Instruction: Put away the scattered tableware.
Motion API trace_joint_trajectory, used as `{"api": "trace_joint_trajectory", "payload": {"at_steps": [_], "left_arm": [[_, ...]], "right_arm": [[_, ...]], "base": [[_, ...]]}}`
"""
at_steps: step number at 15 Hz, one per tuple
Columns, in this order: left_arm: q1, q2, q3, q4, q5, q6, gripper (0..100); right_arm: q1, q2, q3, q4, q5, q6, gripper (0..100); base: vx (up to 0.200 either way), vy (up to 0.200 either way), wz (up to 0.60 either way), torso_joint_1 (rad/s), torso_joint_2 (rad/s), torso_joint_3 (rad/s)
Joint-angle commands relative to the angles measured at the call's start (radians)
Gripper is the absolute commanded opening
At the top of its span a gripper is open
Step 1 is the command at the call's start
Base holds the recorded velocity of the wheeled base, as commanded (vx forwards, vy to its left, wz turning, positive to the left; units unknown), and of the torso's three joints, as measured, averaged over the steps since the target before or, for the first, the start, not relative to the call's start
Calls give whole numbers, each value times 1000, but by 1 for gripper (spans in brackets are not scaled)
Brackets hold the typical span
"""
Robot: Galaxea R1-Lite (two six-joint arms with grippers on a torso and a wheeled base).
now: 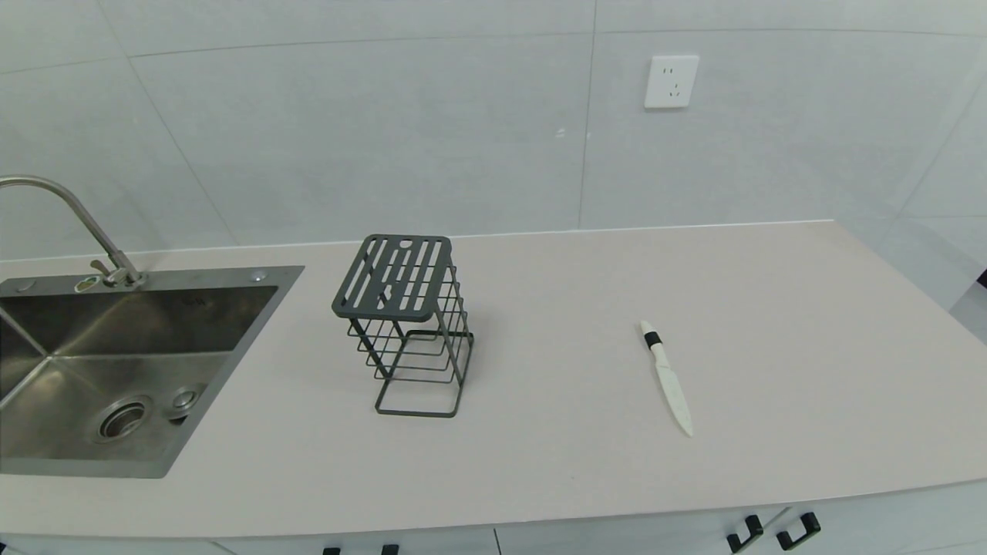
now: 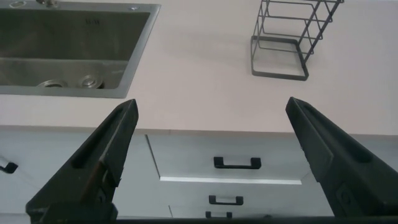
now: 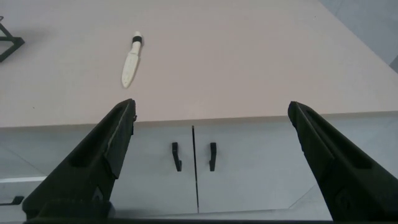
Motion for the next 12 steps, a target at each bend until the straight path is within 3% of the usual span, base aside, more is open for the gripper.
{"api": "trace_joint_trajectory", "payload": {"at_steps": [1, 4, 12], "left_arm": [[0, 1, 0, -1, 0, 0, 100], [0, 1, 0, -1, 0, 0, 100], [0, 1, 0, -1, -1, 3, 100]], "right_arm": [[0, 0, 0, 0, 0, 0, 100], [0, 0, 0, 0, 0, 0, 100], [0, 0, 0, 0, -2, 0, 100]], "base": [[0, 0, 0, 0, 0, 0], [0, 0, 0, 173, 1, 183], [0, 0, 0, 311, -52, 248]]}}
